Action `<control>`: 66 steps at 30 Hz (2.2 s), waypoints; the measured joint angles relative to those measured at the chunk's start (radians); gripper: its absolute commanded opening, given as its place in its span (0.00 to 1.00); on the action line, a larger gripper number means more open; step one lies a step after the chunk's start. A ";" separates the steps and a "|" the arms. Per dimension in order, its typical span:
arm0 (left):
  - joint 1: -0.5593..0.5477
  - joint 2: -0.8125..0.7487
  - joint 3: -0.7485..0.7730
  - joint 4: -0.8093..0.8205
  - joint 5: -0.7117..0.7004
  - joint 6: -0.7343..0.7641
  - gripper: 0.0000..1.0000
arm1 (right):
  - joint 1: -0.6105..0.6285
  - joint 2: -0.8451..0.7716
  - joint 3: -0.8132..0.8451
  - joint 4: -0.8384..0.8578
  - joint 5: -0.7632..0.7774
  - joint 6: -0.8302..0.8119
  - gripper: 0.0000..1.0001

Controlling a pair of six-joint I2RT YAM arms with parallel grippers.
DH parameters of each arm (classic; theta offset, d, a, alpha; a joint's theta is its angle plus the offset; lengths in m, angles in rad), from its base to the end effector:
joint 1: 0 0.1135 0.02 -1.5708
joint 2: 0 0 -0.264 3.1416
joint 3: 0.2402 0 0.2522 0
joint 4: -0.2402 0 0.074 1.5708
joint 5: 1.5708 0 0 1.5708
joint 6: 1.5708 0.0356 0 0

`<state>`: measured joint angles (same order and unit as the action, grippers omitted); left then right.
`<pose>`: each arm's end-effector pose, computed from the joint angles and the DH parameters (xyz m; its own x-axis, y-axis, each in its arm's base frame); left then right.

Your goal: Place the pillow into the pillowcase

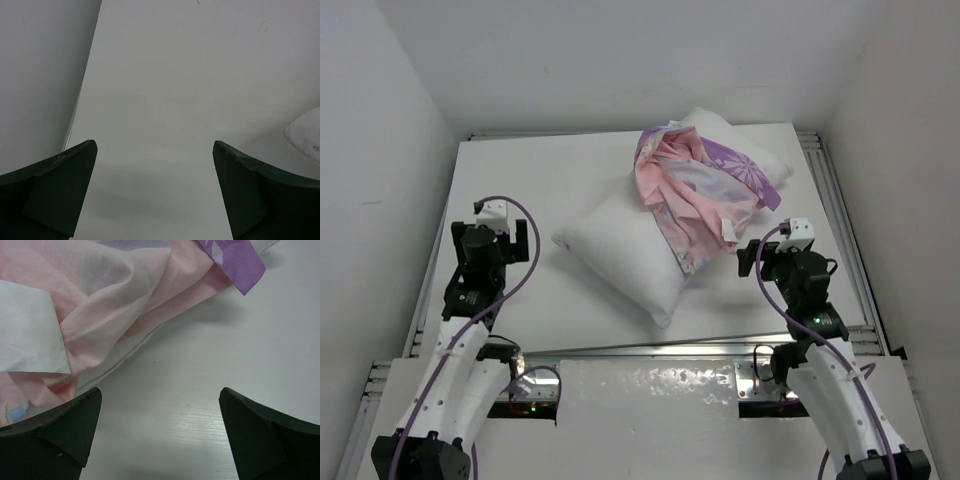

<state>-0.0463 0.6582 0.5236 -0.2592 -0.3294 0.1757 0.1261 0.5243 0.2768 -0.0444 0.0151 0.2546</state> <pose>0.1617 0.0040 0.2603 -0.4219 0.1851 -0.8875 -0.1837 0.9412 0.2836 0.1475 0.0182 0.2123 -0.3043 0.2153 -0.9279 -0.0359 0.9708 0.2370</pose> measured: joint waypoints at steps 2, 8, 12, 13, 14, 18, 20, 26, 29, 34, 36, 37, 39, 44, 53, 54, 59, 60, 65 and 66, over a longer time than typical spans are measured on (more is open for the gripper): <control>0.000 -0.002 0.000 0.000 -0.005 0.000 1.00 | 0.000 0.003 0.022 -0.031 -0.002 -0.010 0.99; 0.000 0.050 0.047 -0.086 0.091 0.094 1.00 | 0.000 0.080 0.215 -0.146 -0.097 -0.082 0.99; 0.000 0.168 0.226 -0.225 0.369 0.213 0.85 | 0.005 0.251 0.465 -0.169 -0.216 -0.133 0.77; -0.004 0.204 0.275 -0.241 0.413 0.218 0.83 | 0.019 0.306 0.531 -0.169 -0.235 -0.149 0.63; -0.011 0.270 0.337 -0.259 0.455 0.222 0.79 | 0.042 0.367 0.594 -0.171 -0.234 -0.163 0.41; -0.042 0.559 0.642 -0.367 0.544 0.227 0.79 | 0.198 0.605 0.793 -0.163 -0.200 -0.229 0.82; -0.051 0.711 0.756 -0.389 0.573 0.216 0.79 | 0.259 0.698 0.835 -0.156 -0.198 -0.257 0.94; -0.053 0.859 0.800 -0.491 0.631 0.154 0.80 | 0.365 0.895 0.870 -0.148 -0.166 -0.294 0.81; -0.053 0.840 0.797 -0.488 0.655 0.122 0.81 | 0.402 0.980 0.886 -0.143 -0.126 -0.319 0.14; -0.053 0.798 0.798 -0.476 0.663 0.080 0.83 | 0.459 1.065 0.983 -0.150 -0.084 -0.333 0.00; -0.050 0.782 0.803 -0.471 0.652 0.051 0.84 | 0.493 1.071 1.036 -0.124 -0.081 -0.333 0.00; -0.043 0.772 0.808 -0.465 0.645 0.030 0.84 | 0.515 1.077 1.077 -0.097 -0.085 -0.326 0.00; -0.019 0.753 0.824 -0.453 0.644 -0.019 0.84 | 0.563 1.112 1.199 -0.023 -0.123 -0.271 0.00; 0.243 0.731 0.907 -0.422 0.652 -0.190 0.83 | 0.657 1.363 1.739 0.135 -0.235 -0.139 0.00; 0.438 0.642 0.952 -0.413 0.424 -0.274 0.84 | 0.847 1.435 1.646 0.249 -0.418 -0.019 0.32; 0.438 0.632 0.953 -0.409 0.422 -0.274 0.84 | 0.846 1.435 1.605 0.209 -0.429 -0.007 0.79; 0.433 0.618 0.953 -0.368 0.541 -0.213 0.83 | 0.821 1.424 1.549 -0.069 -0.436 -0.068 0.99; 0.427 0.618 0.950 -0.364 0.573 -0.193 0.82 | 0.818 1.410 1.545 -0.101 -0.428 -0.077 0.99; 0.220 0.634 0.928 -0.434 0.708 0.064 0.82 | 0.808 1.123 1.362 -0.219 -0.288 -0.155 0.99; 0.161 0.636 0.906 -0.457 0.718 0.124 0.81 | 0.804 1.057 1.331 -0.228 -0.253 -0.169 0.99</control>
<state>0.1150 1.2938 1.4300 -0.7158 0.3889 0.3000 0.9298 1.5814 1.6073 -0.2726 -0.2382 0.0853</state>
